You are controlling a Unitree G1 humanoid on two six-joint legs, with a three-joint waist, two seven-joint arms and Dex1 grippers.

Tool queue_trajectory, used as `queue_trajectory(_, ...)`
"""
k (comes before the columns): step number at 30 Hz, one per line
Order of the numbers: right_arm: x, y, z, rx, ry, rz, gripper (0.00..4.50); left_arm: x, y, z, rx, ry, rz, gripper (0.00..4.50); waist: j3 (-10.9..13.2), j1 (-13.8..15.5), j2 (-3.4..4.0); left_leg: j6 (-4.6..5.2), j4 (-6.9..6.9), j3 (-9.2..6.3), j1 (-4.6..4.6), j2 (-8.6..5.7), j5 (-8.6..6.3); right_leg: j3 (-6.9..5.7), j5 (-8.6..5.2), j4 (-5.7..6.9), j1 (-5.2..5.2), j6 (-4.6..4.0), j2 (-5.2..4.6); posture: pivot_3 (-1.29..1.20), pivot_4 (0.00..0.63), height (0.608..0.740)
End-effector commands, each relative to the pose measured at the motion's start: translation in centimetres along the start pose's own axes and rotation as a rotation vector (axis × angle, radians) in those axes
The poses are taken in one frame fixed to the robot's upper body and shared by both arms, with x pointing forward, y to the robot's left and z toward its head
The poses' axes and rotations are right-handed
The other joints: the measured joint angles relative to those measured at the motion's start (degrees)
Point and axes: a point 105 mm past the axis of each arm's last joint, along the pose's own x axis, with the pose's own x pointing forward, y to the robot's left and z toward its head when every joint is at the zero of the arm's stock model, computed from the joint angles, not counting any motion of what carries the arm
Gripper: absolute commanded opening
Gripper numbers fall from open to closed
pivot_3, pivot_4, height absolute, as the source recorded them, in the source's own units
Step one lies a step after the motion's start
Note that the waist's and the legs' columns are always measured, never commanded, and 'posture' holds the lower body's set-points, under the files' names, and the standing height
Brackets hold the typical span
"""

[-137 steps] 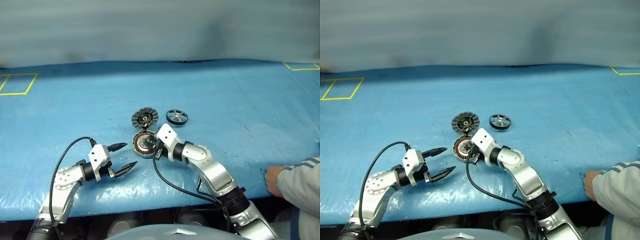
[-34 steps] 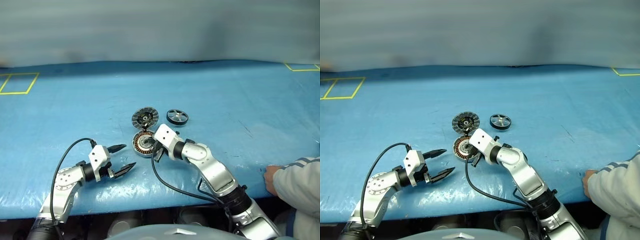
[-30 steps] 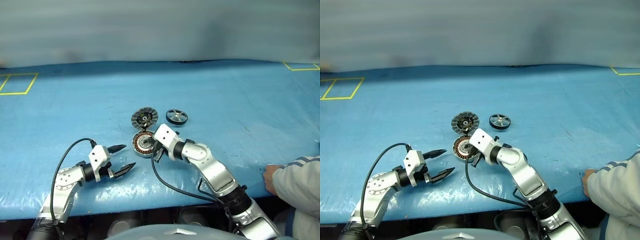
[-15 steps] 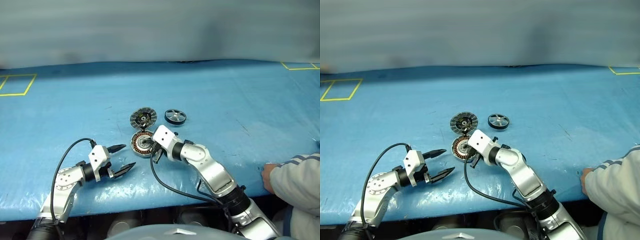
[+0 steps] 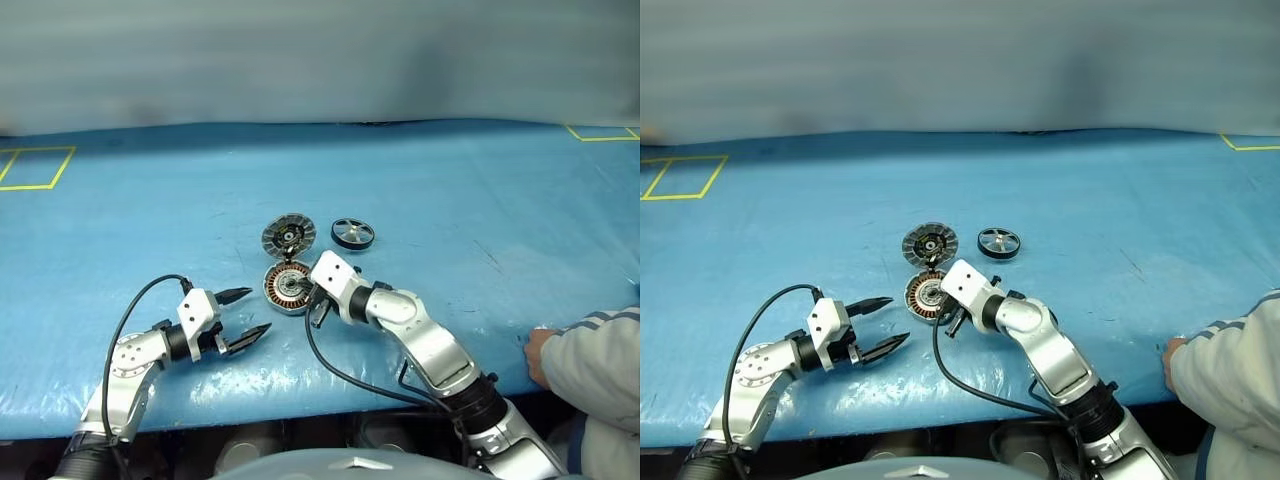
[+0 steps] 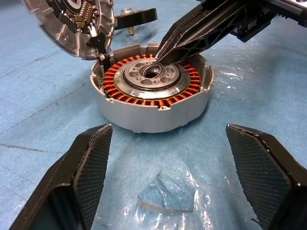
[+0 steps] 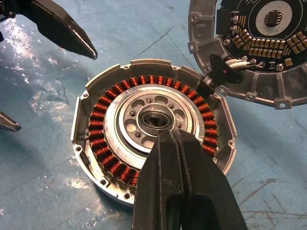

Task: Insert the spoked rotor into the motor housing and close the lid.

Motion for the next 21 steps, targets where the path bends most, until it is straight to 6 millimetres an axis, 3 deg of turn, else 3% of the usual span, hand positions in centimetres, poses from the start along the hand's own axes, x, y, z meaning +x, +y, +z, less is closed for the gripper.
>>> queue_trajectory(1,-0.3,0.2,0.3,-0.005,-0.011,0.005,0.02,0.1,0.1,0.4,0.031,-0.007,-0.007,4.05,0.0,0.0,0.0,0.0,0.0,0.0,0.0,0.0,0.0,0.0,0.0,0.0,0.0,0.0,0.0,0.0,0.15,0.74)
queue_trajectory(9,0.2,0.5,0.2,0.006,-0.012,0.018,0.02,0.1,0.1,0.4,0.03,-0.007,-0.003,4.05,0.0,-0.08,0.0,0.0,0.0,0.0,0.0,0.0,0.0,0.0,0.0,0.0,0.0,0.0,0.0,0.0,0.15,0.74)
queue_trajectory(21,0.7,0.6,2.0,-0.025,-0.065,0.035,0.02,0.0,0.0,0.4,0.027,-0.005,0.0,4.05,0.0,-0.18,0.0,0.0,-0.02,0.0,-0.01,0.02,0.01,0.01,0.0,0.01,-0.04,-0.01,0.02,0.0,0.15,0.74)
